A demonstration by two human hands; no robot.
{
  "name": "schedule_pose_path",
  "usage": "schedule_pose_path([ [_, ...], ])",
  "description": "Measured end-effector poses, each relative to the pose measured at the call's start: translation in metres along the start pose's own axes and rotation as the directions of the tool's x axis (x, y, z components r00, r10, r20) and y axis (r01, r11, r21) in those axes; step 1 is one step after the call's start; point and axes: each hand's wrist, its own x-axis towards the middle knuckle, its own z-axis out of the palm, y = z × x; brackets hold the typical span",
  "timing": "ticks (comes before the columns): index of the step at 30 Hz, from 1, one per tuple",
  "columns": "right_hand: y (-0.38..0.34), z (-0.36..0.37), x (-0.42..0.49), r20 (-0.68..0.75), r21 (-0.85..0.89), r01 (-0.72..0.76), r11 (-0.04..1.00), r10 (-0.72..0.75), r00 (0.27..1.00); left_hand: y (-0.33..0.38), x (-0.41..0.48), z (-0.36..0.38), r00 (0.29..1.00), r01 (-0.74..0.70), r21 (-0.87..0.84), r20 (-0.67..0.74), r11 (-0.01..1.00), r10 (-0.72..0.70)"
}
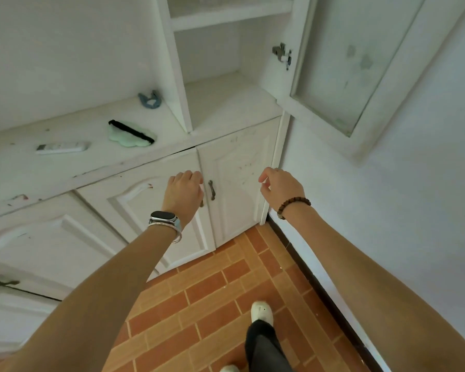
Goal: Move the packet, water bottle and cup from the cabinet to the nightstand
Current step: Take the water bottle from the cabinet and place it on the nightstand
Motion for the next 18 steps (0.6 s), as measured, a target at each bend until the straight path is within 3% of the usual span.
schedule_pose_path([
  [10,-0.005,-0.096,0.147,-0.167,0.04,0.21,0.977,-0.201,0.965,0.018,0.152,-0.034,0.967,0.029,0.044,-0.255,0.999,-0.016],
  [18,-0.007,-0.154,0.222,-0.248,0.065,0.288,0.955,-0.264,0.932,0.026,0.225,-0.065,0.92,0.035,0.084,-0.391,0.996,0.0],
])
